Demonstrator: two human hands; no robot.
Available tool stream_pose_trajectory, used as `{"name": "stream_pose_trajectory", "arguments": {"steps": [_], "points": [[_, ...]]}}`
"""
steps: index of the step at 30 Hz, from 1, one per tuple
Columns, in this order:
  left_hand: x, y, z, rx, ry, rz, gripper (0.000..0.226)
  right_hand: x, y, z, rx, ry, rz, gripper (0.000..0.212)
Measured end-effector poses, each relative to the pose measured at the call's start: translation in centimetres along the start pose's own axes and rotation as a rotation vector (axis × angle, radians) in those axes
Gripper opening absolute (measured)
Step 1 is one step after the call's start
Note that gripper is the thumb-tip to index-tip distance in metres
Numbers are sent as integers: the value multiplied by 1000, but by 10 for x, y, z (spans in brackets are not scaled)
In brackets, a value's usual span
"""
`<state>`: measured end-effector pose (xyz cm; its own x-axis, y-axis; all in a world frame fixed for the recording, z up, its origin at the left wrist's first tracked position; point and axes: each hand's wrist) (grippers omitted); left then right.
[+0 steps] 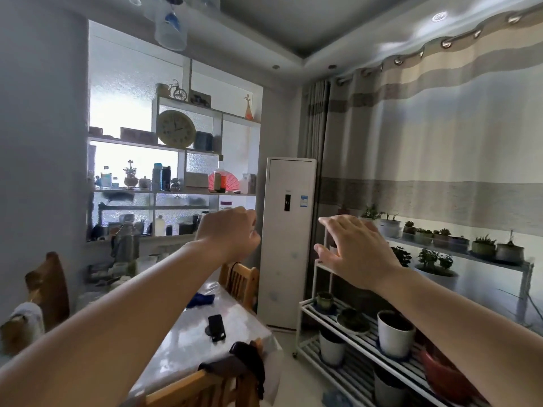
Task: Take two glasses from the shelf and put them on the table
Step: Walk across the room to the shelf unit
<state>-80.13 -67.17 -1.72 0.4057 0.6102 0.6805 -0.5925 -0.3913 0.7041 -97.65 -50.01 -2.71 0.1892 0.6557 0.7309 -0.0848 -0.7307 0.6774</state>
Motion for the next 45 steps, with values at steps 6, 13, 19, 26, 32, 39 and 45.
{"name": "stream_pose_trajectory", "arguments": {"steps": [6, 13, 19, 26, 32, 39, 45], "points": [[-84, 111, -7, -10, 9, -8, 29, -64, 80, -88, -8, 15, -8, 59], [-177, 198, -30, 7, 11, 9, 29, -135, 138, -187, -40, 9, -15, 59], [-249, 256, -57, 28, 69, 47, 27, -203, 191, -263, 6, 78, -4, 58], [-327, 336, -91, 167, 125, 102, 29, -273, 260, -372, 139, 159, 34, 60], [-374, 395, -100, 264, 222, 149, 23, -328, 310, -462, 160, 214, 31, 59], [-437, 437, -89, 342, 278, 181, 22, -411, 368, -493, 211, 295, 63, 59], [-510, 479, -41, 375, 324, 186, 26, -484, 443, -495, 279, 317, 66, 58]]}}
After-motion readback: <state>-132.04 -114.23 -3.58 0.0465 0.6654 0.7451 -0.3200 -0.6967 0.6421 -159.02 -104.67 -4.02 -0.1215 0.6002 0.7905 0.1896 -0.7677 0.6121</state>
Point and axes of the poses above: each hand's wrist, its own y-axis towards the middle knuckle, its own x-axis out of the back of the hand, z = x × y, and after that the axes turned 8 degrees about y, right-handed
